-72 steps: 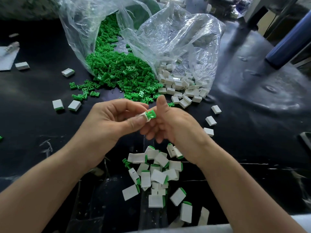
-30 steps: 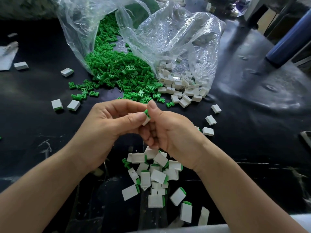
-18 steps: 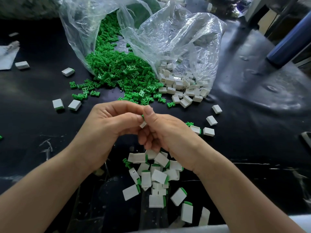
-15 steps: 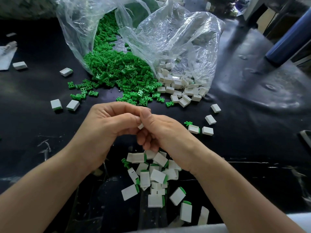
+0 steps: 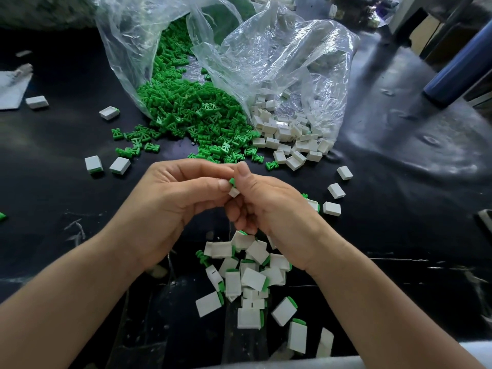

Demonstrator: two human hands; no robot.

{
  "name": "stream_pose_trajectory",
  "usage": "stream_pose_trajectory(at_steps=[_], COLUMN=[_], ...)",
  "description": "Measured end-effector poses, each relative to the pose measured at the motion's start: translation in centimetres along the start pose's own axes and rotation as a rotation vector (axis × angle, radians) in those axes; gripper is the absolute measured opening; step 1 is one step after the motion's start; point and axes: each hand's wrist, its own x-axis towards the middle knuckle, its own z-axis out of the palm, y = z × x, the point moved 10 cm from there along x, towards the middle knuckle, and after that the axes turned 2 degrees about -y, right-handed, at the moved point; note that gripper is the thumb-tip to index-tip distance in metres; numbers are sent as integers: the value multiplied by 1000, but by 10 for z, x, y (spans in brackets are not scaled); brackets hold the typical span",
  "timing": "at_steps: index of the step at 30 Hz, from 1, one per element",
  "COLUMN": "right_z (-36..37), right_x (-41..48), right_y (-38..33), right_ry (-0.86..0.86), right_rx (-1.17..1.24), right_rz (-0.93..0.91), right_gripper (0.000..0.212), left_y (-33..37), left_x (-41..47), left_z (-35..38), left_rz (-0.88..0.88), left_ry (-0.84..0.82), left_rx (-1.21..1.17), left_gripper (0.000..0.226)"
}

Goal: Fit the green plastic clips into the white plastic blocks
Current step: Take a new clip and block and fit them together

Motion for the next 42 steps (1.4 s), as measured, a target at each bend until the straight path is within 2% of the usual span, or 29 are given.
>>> stream_pose_trajectory(at_steps=[4,9,13,17,29,36,38,42], right_z=[0,-6,-9,-7,-6,-6,-9,-12], right_x=[-1,-1,0,0,-1,-1,-1,-1], right_y=[-2,-1,-1,-2,-2,-4,-6,-2], right_ry=[16,65,112,134,140,168,163,113], right_rx=[-14,-265,-403,-459,-547,-521,-440,-217], right_rz=[-13,-21,-25,-37,-19,-63,-74,-26], right_gripper=[40,53,49,43,45,38,37,51], left_y=[0,-3,-8,-10,-14,-13,-11,-9], left_x=[0,-1,-1,-1,-1,-1,-1,-1], left_z=[-1,1,-2,-4,-6,-4,-2,4], left_rz=[6,-33,-58,-72,-84,-72,-62,-57], left_ry=[14,22,59,90,115,103,83,13], left_rx=[-19,22,-11,-27,-58,-80,-78,-43], left_gripper=[14,17,12,11,14,15,16,18])
